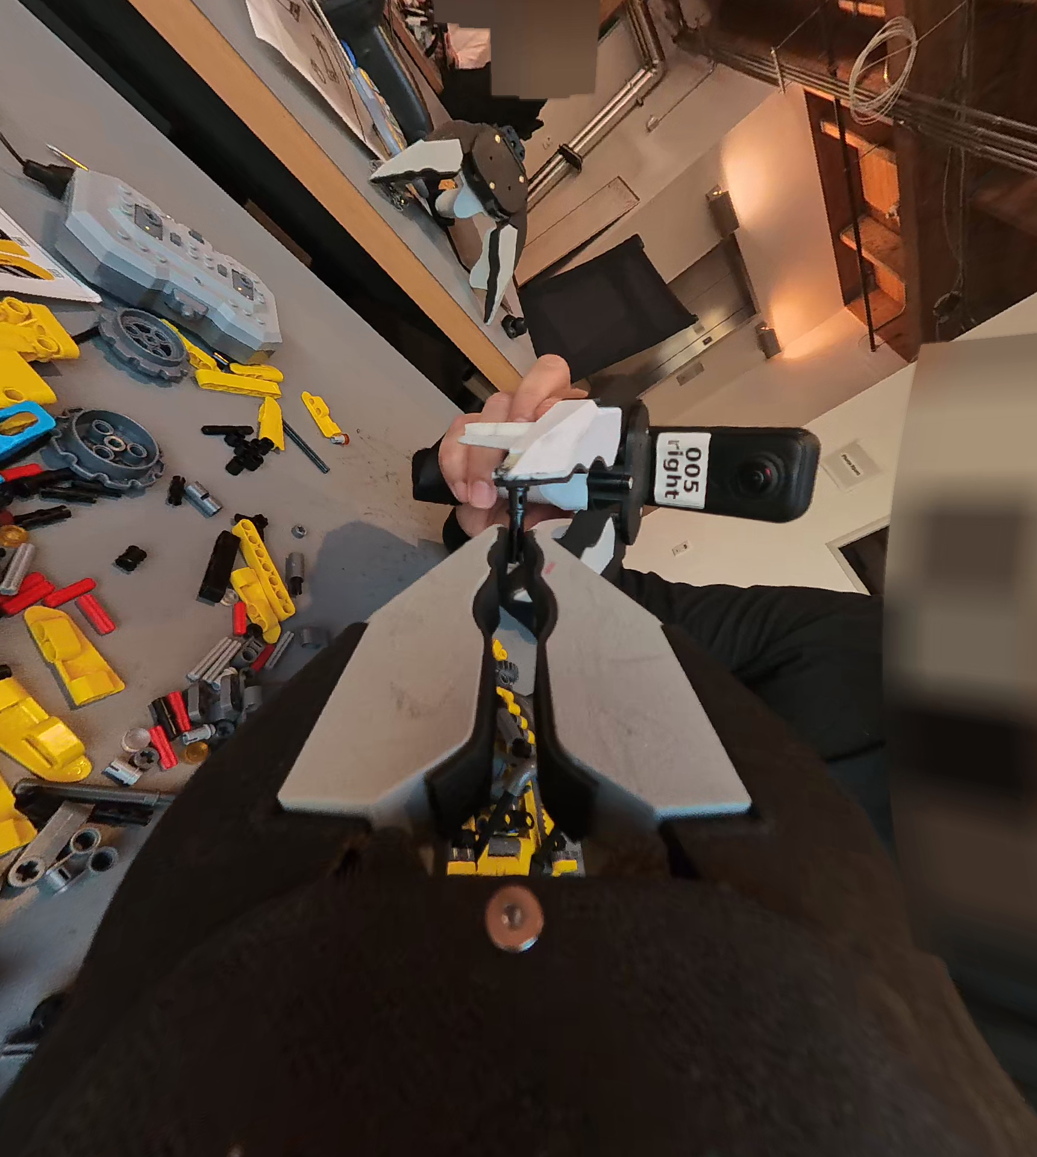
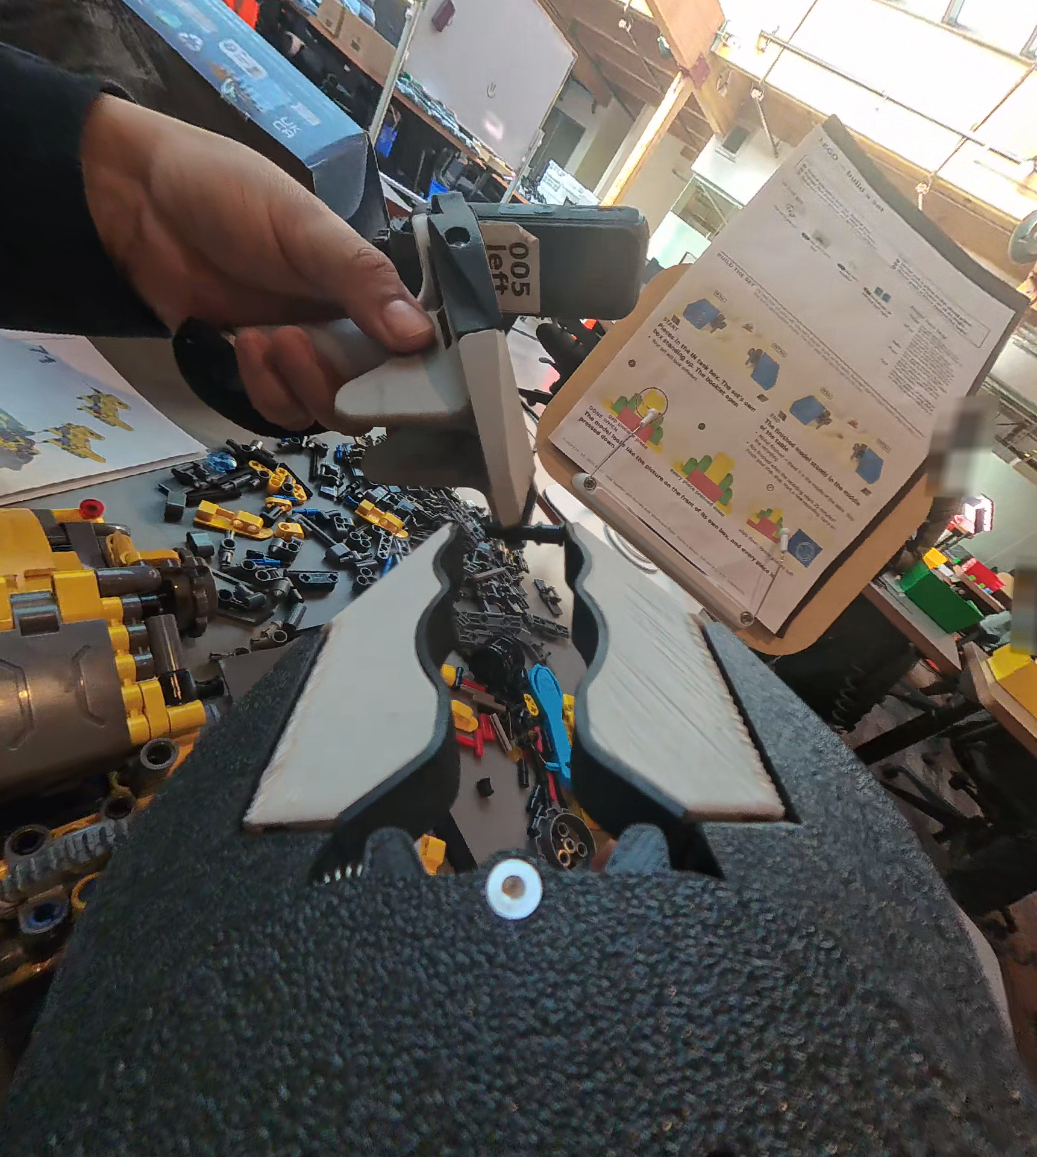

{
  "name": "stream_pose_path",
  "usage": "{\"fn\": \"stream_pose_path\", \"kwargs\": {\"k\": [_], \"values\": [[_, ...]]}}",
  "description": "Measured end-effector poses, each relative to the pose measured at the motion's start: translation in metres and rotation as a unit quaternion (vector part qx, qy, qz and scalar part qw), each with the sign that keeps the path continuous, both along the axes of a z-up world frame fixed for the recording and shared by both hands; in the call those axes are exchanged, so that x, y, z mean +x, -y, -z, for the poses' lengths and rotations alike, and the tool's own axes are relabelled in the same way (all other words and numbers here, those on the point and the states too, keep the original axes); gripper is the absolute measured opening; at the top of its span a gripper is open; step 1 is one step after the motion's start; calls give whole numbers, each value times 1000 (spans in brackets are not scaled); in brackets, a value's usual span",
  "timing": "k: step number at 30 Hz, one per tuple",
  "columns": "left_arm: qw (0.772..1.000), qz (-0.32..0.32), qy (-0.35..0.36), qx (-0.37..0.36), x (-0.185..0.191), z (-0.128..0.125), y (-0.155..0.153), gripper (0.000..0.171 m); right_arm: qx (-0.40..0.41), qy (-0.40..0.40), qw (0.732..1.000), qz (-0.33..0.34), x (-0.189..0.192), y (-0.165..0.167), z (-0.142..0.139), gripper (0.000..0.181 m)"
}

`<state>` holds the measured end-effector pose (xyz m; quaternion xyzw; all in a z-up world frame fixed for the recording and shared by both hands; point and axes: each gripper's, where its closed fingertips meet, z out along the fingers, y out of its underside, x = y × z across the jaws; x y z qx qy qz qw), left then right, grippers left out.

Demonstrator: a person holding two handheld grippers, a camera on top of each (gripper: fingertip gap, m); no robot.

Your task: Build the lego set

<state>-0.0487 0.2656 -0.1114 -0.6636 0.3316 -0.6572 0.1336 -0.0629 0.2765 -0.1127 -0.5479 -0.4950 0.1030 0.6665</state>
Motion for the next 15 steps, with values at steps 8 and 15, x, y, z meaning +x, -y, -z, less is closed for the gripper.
{"fn": "stream_pose_path", "kwargs": {"k": [8,15], "values": [[1000,-5,-10,-5,3,3,-1,1,12,8,1000,19,3,-4,1,24],[988,-102,-95,63,-19,9,-31,19,-20,-26,997,76,53,-17,-10,24]]}}
